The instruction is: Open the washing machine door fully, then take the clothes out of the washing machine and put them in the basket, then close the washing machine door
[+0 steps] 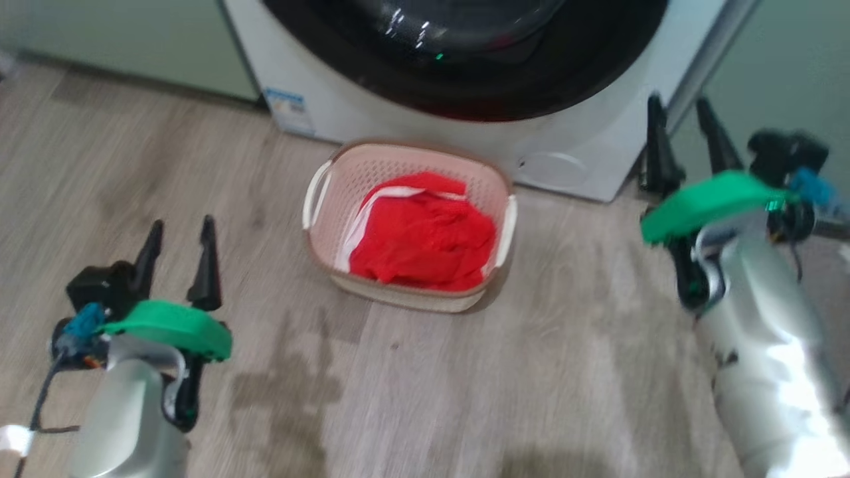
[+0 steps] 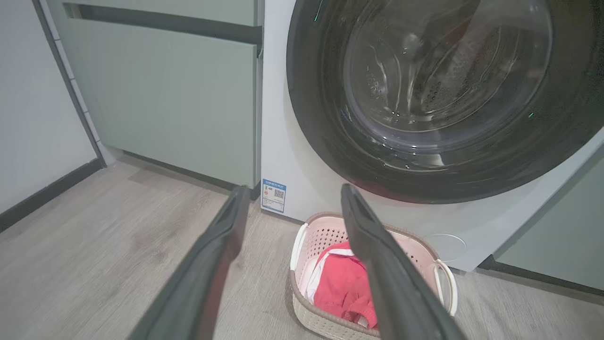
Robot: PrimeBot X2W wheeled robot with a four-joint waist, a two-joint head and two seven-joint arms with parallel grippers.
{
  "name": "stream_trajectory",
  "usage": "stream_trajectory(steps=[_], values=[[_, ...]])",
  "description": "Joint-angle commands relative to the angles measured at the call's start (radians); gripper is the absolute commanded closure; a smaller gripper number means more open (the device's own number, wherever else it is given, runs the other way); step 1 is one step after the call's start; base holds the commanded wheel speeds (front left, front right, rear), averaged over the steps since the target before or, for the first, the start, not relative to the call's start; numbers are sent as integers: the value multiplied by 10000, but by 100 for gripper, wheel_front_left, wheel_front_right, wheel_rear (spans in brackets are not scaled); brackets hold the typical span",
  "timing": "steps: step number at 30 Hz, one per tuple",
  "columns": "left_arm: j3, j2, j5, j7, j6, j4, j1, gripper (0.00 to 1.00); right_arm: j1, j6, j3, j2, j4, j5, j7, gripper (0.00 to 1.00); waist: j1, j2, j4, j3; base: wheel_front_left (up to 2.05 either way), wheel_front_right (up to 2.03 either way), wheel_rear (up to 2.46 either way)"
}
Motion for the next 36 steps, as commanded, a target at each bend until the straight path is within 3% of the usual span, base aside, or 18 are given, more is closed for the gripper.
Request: stream_trajectory(steps=[1, 8, 18, 36], values=[[438, 411, 155, -67, -61, -209, -118, 0, 211, -7, 95, 222, -548, -232, -51, 0, -1, 0, -545, -524, 0, 0, 0], [319, 788, 400, -67, -61, 15, -12, 0, 2159, -7, -826, 354, -2086, -1054, -51, 0, -1, 0, -1372, -1118, 0, 0, 0], [198, 771, 410, -67, -61, -140, 536, 0, 4236, -7, -1672, 483, -3542, -1474, -51, 0, -1, 0, -2290, -1638, 0, 0, 0], [-183, 896, -118, -67, -61, 234, 1029, 0, 5989, -7, -2152, 513, -4431, -1650, -51, 0, -1, 0, -2372, -2091, 0, 0, 0]])
